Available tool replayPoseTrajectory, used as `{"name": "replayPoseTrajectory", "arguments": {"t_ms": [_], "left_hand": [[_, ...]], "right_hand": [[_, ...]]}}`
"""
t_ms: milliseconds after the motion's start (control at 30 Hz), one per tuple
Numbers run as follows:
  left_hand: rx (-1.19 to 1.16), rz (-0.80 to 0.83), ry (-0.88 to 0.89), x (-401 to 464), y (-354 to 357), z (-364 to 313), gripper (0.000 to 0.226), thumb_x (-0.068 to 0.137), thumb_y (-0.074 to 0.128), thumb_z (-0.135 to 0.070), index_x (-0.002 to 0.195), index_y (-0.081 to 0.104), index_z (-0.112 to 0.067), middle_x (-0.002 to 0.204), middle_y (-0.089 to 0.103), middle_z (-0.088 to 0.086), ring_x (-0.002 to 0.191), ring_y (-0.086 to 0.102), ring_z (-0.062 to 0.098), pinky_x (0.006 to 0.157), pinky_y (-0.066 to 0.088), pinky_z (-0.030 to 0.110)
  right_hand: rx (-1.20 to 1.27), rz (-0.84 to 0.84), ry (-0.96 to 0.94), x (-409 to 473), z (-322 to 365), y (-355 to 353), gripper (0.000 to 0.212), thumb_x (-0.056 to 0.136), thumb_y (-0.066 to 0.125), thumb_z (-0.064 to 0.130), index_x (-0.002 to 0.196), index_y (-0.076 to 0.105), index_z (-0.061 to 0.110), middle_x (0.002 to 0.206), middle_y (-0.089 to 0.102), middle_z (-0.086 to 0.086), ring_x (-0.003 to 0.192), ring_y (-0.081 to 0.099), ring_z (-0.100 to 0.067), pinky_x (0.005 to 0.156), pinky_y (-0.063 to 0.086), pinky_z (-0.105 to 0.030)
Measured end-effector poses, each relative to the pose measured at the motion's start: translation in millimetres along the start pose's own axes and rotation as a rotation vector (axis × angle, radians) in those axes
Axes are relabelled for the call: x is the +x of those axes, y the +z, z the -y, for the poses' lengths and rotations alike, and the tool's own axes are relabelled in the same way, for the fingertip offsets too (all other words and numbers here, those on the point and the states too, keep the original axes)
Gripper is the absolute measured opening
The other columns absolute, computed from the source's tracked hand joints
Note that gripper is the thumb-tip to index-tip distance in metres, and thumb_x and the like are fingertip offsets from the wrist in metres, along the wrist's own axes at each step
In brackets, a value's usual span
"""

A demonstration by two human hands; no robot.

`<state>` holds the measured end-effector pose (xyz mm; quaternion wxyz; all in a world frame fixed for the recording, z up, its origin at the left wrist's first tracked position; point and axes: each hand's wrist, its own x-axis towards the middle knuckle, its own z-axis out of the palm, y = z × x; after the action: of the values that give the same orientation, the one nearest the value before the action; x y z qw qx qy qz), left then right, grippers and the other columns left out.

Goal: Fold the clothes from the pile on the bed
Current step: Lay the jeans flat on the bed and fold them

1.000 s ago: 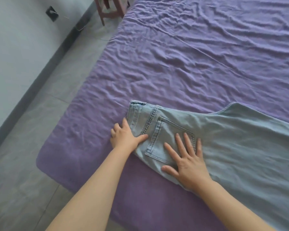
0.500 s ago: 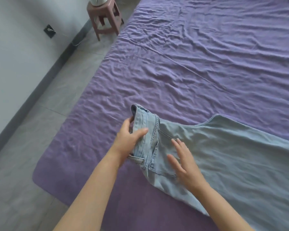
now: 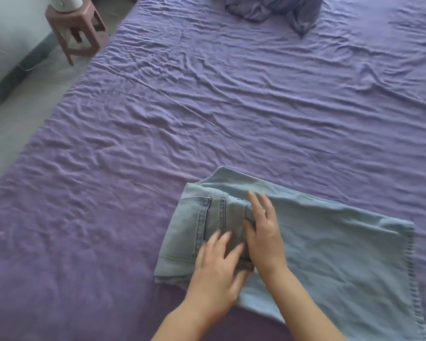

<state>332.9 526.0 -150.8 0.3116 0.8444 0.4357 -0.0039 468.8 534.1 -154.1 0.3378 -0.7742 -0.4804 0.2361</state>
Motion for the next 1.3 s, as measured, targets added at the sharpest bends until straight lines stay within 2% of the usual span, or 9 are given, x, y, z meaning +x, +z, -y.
{"name": "replayPoseTrajectory", "arguments": {"t_ms": [133,200,367,567,733,900,1067,1200,1300], "left_hand": [[0.212,-0.134,0.047,-1,6,13,0.048,0.082,0.068,-0.033,0.129,0.059,-0.022,0.142,0.046,0.013,0.135,0.035,0.037,0.105,0.026,0.060],[0.302,-0.182,0.041,3,7,20,0.046,0.087,0.051,-0.041,0.129,0.059,-0.023,0.141,0.048,0.014,0.130,0.041,0.040,0.099,0.033,0.063],[0.440,0.087,-0.082,31,33,32,0.063,0.086,0.001,-0.068,0.138,-0.024,-0.044,0.152,-0.032,0.001,0.135,-0.037,0.029,0.110,-0.018,0.059],[0.458,0.109,-0.149,40,55,49,0.065,0.073,-0.015,-0.074,0.128,-0.038,-0.046,0.139,-0.048,-0.007,0.129,-0.046,0.023,0.105,-0.027,0.056],[0.356,0.058,-0.287,42,49,62,0.072,0.082,0.011,-0.075,0.139,-0.021,-0.046,0.145,-0.042,-0.002,0.139,-0.031,0.026,0.115,-0.006,0.053],[0.159,-0.061,-0.283,52,43,59,0.069,0.086,0.043,-0.063,0.146,0.017,-0.042,0.156,-0.023,0.009,0.145,-0.009,0.030,0.117,0.006,0.043],[0.084,-0.073,-0.251,55,38,64,0.084,0.082,0.050,-0.064,0.147,0.000,-0.045,0.155,-0.027,0.000,0.145,-0.005,0.025,0.117,0.012,0.043],[0.048,-0.049,-0.304,60,32,65,0.098,0.079,0.057,-0.064,0.145,-0.013,-0.044,0.157,-0.019,0.004,0.144,0.004,0.027,0.115,0.013,0.041],[-0.074,-0.149,-0.282,64,26,66,0.099,0.079,0.067,-0.050,0.149,-0.001,-0.035,0.157,0.009,0.008,0.141,0.016,0.024,0.113,0.017,0.034]], "right_hand": [[-0.163,0.045,0.067,-9,-40,-14,0.045,0.094,0.045,0.001,0.136,0.048,0.018,0.145,0.031,-0.007,0.101,0.050,-0.020,0.082,0.048,-0.034],[-0.176,0.036,0.122,-19,-63,-30,0.045,0.094,0.045,0.001,0.136,0.047,0.018,0.146,0.028,-0.008,0.099,0.047,-0.019,0.081,0.046,-0.032],[-0.159,0.032,0.215,-34,-98,-43,0.065,0.091,0.058,0.015,0.146,0.026,0.027,0.157,0.006,-0.008,0.138,0.028,-0.028,0.098,0.042,-0.039],[-0.150,-0.020,0.097,-47,-99,-25,0.064,0.088,0.053,-0.003,0.140,0.039,0.031,0.153,0.006,-0.005,0.123,0.038,-0.023,0.076,0.049,-0.033],[-0.361,0.116,0.192,-43,-110,-28,0.063,0.094,0.053,0.021,0.147,0.021,0.032,0.156,-0.012,-0.012,0.142,0.015,-0.034,0.109,0.030,-0.048],[-0.639,0.038,-0.108,-45,-106,-17,0.056,0.092,0.040,0.046,0.142,0.035,0.024,0.153,0.018,-0.020,0.142,0.013,-0.036,0.113,0.010,-0.061],[-0.756,0.273,0.025,-31,-116,0,0.066,0.084,0.001,0.068,0.143,-0.010,0.042,0.155,-0.019,-0.002,0.140,-0.027,-0.024,0.110,-0.014,-0.059],[-0.705,0.170,0.010,-34,-92,12,0.065,0.088,0.022,0.063,0.144,0.029,0.030,0.155,0.023,-0.010,0.144,0.005,-0.034,0.109,-0.004,-0.066],[-0.711,0.190,-0.039,-36,-90,23,0.063,0.087,0.023,0.056,0.143,0.033,0.028,0.155,0.021,-0.007,0.144,0.007,-0.033,0.107,-0.002,-0.070]]}}
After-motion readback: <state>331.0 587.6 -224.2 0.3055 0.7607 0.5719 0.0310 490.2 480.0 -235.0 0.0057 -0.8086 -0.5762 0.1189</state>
